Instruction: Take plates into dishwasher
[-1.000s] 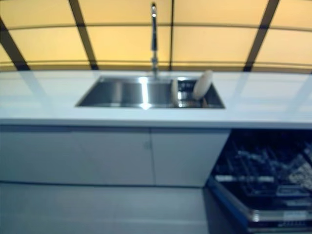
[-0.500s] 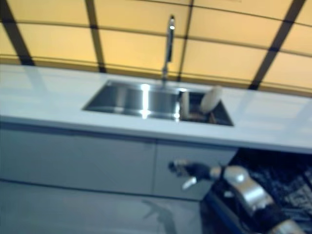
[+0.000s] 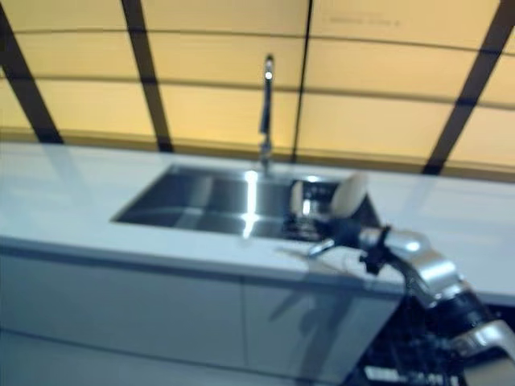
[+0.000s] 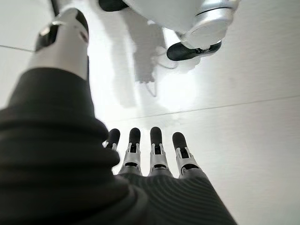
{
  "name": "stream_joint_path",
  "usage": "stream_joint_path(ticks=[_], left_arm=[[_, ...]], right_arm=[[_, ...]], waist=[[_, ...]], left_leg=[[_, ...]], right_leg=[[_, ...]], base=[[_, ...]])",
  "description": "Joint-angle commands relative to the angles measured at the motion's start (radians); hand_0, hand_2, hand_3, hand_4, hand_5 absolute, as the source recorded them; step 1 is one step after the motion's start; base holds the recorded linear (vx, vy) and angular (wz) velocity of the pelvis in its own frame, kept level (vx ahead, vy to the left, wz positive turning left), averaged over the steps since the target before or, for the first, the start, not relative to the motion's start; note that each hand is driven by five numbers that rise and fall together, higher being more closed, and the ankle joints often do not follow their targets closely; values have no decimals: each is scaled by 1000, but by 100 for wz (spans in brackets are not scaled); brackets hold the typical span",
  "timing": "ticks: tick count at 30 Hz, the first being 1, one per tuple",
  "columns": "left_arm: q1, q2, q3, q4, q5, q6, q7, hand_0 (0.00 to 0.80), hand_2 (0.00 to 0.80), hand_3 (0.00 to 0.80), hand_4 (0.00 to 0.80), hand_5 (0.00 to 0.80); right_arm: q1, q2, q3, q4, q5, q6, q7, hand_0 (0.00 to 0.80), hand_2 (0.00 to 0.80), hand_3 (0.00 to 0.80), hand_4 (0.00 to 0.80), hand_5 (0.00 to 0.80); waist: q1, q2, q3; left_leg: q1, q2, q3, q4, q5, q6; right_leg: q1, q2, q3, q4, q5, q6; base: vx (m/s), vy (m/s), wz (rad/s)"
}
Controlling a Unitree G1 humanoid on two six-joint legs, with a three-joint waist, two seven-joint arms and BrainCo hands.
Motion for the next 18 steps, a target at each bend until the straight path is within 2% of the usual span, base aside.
stream_joint_path(ticks=[1, 6, 11, 12, 13, 15, 16, 18], left_arm=[[-20, 43, 9, 44, 55, -1, 8, 0, 0, 0, 0, 0], [-11, 46, 3, 55, 52, -11, 9, 0, 0, 0, 0, 0], [-5, 45, 2, 58, 38, -12, 11, 0, 0, 0, 0, 0], [-2, 47, 1, 54, 29, -8, 13, 0, 0, 0, 0, 0], [5, 51, 7, 54, 1, -7, 24, 0, 0, 0, 0, 0], [11, 53, 19, 53, -16, -4, 28, 0, 0, 0, 0, 0], [11, 56, 19, 51, -22, -3, 31, 0, 0, 0, 0, 0], [6, 57, 13, 46, -26, 2, 33, 0, 0, 0, 0, 0]], right_arm=[[-114, 12, -107, 68, 189, -60, -67, 0, 0, 0, 0, 0], [-139, 12, -186, 163, 283, -92, -227, 0, 0, 0, 0, 0], [-140, -4, -221, 256, 273, -112, -330, 0, 0, 0, 0, 0], [-146, -7, -220, 273, 282, -112, -357, 0, 0, 0, 0, 0], [-159, 0, -212, 308, 277, -124, -373, 0, 0, 0, 0, 0], [-176, 7, -200, 332, 277, -134, -380, 0, 0, 0, 0, 0], [-191, 10, -193, 338, 271, -137, -426, 0, 0, 0, 0, 0], [-201, 8, -191, 344, 255, -137, -441, 0, 0, 0, 0, 0]], waist=[[17, -52, 0], [22, -38, 8], [24, -27, 9], [27, -25, 10], [41, -20, 13], [52, -12, 15], [56, -6, 17], [55, -7, 18]], left_leg=[[36, -50, 25, -15, -5, 20], [20, -44, 48, -6, -2, 19], [15, -40, 79, -11, 5, 14], [16, -39, 89, -8, 4, 14], [17, -35, 112, -6, 6, 11], [18, -29, 131, -7, 11, 8], [13, -26, 132, -5, 14, 9], [9, -24, 129, 8, 9, 9]], right_leg=[[56, -105, -10, -40, 32, 199], [65, -107, -14, -31, 18, 200], [76, -113, -34, -43, 17, 203], [72, -120, -51, -37, 18, 206], [70, -136, -107, -17, 14, 211], [71, -141, -137, -2, 4, 209], [76, -132, -127, -5, -4, 199], [79, -126, -116, -3, -12, 192]], base=[[42, -34, -31], [46, -51, -6], [56, -48, 4], [47, -72, 0], [49, -85, -14], [48, -77, -37], [98, -78, -73], [96, -49, -65]])
